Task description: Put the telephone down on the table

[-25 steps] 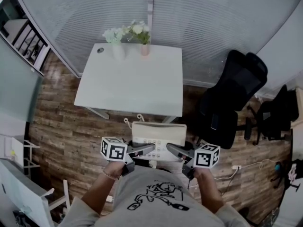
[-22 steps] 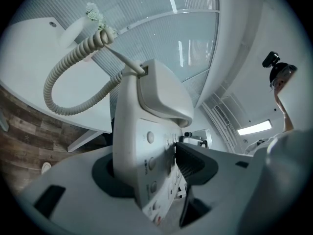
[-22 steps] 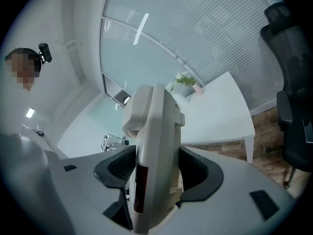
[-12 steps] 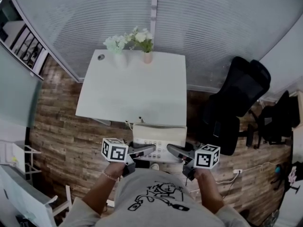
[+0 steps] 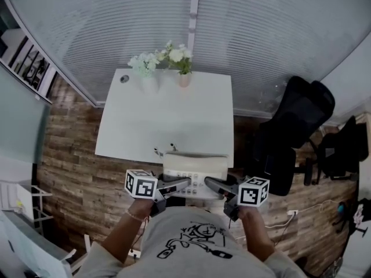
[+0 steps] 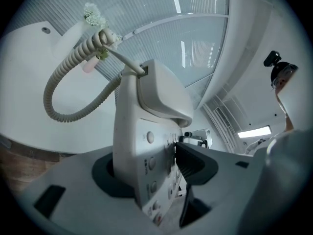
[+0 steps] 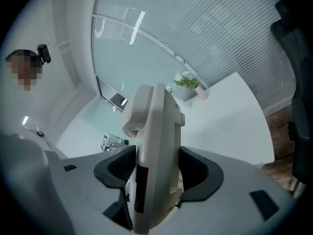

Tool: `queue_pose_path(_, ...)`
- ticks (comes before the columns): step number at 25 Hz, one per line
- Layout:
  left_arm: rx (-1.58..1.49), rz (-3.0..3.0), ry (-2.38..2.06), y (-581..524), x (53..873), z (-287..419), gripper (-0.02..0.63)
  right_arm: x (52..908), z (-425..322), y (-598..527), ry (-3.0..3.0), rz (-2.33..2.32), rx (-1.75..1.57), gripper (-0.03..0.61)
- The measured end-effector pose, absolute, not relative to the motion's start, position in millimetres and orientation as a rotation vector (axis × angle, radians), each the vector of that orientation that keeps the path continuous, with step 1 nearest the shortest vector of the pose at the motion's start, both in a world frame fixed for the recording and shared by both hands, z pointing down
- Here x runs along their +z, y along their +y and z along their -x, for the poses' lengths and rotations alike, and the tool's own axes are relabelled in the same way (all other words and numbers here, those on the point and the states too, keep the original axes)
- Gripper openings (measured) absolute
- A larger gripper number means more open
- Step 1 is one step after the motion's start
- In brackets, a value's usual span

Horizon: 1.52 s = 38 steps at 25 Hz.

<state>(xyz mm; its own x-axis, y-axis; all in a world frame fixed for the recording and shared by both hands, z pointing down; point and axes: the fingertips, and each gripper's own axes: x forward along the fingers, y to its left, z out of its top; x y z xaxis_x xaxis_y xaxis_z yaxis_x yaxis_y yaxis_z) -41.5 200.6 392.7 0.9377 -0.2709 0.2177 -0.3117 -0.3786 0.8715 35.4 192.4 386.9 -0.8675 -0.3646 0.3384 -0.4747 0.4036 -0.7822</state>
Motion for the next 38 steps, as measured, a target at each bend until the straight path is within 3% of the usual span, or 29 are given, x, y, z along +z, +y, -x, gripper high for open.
queue_pose_path(21, 0.068, -1.978, -0.358, 138, 399, 83, 0.250, 392, 7, 134, -2.512, -0.835, 1.499, 0.288)
queue_pose_path(38, 0.077, -1.964, -0.378, 123, 400, 66, 0.250, 394, -9, 117, -2.509, -0.805, 1.520, 0.288)
